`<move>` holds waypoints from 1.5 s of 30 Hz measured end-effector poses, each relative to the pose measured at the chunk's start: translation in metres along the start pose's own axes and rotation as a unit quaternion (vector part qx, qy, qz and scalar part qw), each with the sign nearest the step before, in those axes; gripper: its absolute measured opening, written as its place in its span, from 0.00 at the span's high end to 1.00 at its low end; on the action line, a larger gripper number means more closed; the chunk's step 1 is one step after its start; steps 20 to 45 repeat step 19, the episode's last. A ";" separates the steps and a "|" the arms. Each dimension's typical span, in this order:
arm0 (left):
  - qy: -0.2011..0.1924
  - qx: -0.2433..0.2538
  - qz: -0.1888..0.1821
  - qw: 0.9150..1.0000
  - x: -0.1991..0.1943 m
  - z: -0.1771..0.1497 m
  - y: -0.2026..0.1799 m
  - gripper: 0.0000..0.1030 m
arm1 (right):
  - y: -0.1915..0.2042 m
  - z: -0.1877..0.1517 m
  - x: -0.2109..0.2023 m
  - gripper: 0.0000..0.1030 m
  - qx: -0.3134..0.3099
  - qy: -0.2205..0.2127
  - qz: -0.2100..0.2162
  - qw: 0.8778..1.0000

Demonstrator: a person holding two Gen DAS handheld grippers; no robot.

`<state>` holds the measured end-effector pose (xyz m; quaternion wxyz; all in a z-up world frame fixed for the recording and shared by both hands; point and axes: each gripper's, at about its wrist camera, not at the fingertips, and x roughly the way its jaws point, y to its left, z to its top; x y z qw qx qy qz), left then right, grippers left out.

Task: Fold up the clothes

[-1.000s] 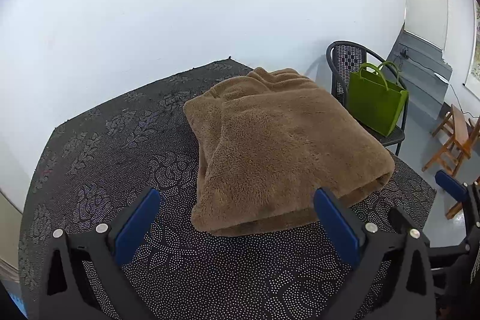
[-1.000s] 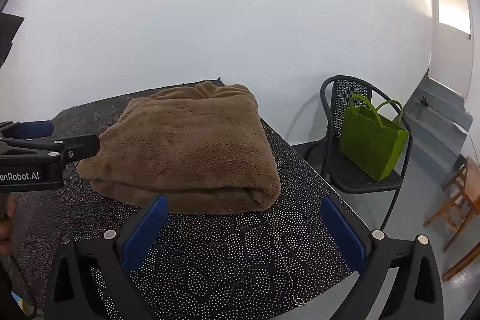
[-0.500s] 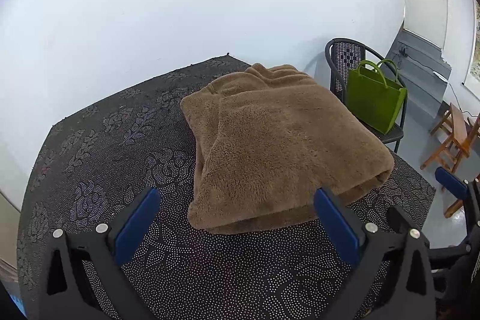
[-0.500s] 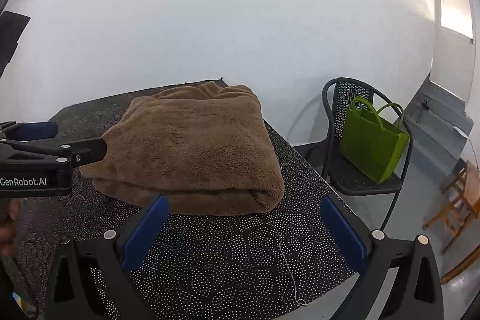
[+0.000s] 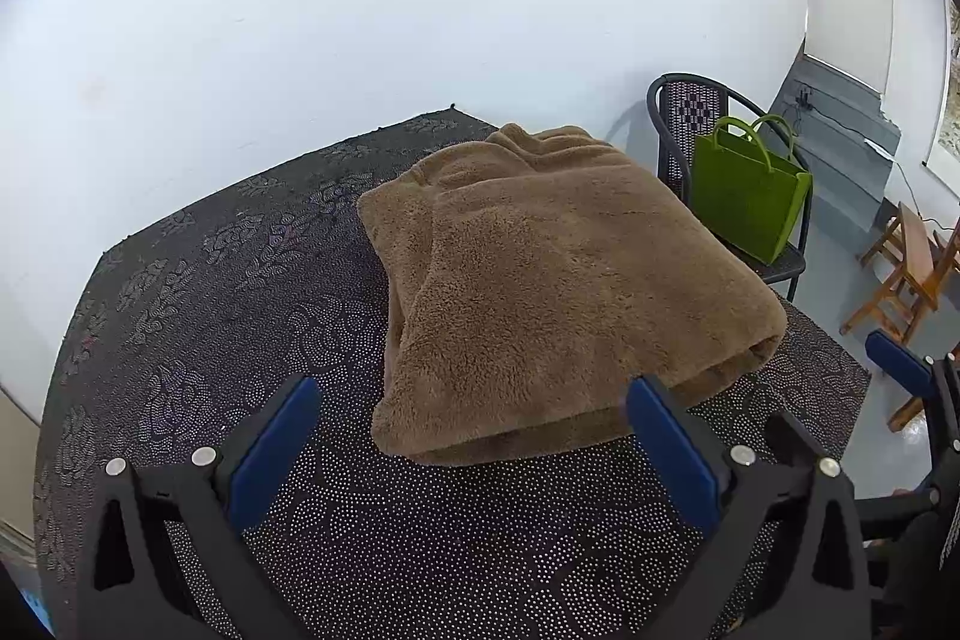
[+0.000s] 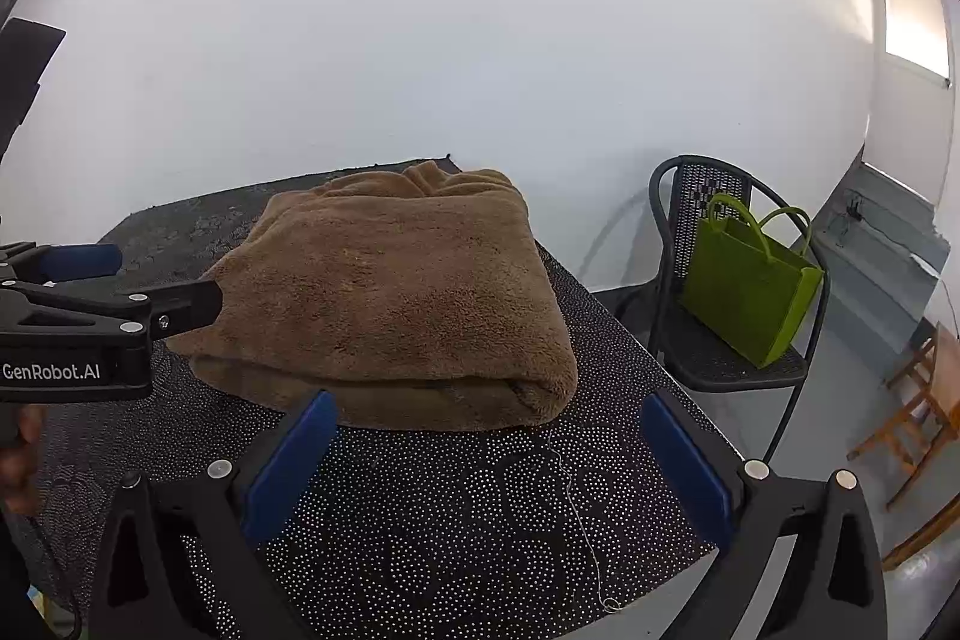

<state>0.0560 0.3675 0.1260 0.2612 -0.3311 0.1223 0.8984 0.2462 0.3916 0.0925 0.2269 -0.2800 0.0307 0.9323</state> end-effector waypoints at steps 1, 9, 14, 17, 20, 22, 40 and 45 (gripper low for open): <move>0.000 0.000 -0.001 1.000 0.000 0.000 0.000 0.00 | 0.000 0.000 0.000 0.00 -0.001 0.000 0.000 1.000; -0.013 0.005 -0.001 1.000 -0.004 -0.001 -0.001 0.00 | 0.004 0.001 0.001 0.00 -0.002 0.003 0.002 1.000; -0.010 0.009 -0.004 1.000 -0.004 -0.001 -0.001 0.00 | 0.006 0.001 0.002 0.00 -0.003 0.002 0.001 1.000; -0.007 0.010 -0.005 1.000 -0.001 0.000 -0.001 0.00 | 0.007 0.001 0.002 0.00 -0.003 0.003 0.002 1.000; -0.006 0.010 -0.005 1.000 0.000 0.001 -0.001 0.00 | 0.008 0.001 0.002 0.00 -0.003 0.004 0.002 1.000; -0.006 0.010 -0.005 1.000 0.000 0.001 -0.001 0.00 | 0.008 0.001 0.002 0.00 -0.003 0.004 0.002 1.000; -0.006 0.010 -0.005 1.000 0.000 0.001 -0.001 0.00 | 0.008 0.001 0.002 0.00 -0.003 0.004 0.002 1.000; -0.006 0.010 -0.005 1.000 0.000 0.001 -0.001 0.00 | 0.008 0.001 0.002 0.00 -0.003 0.004 0.002 1.000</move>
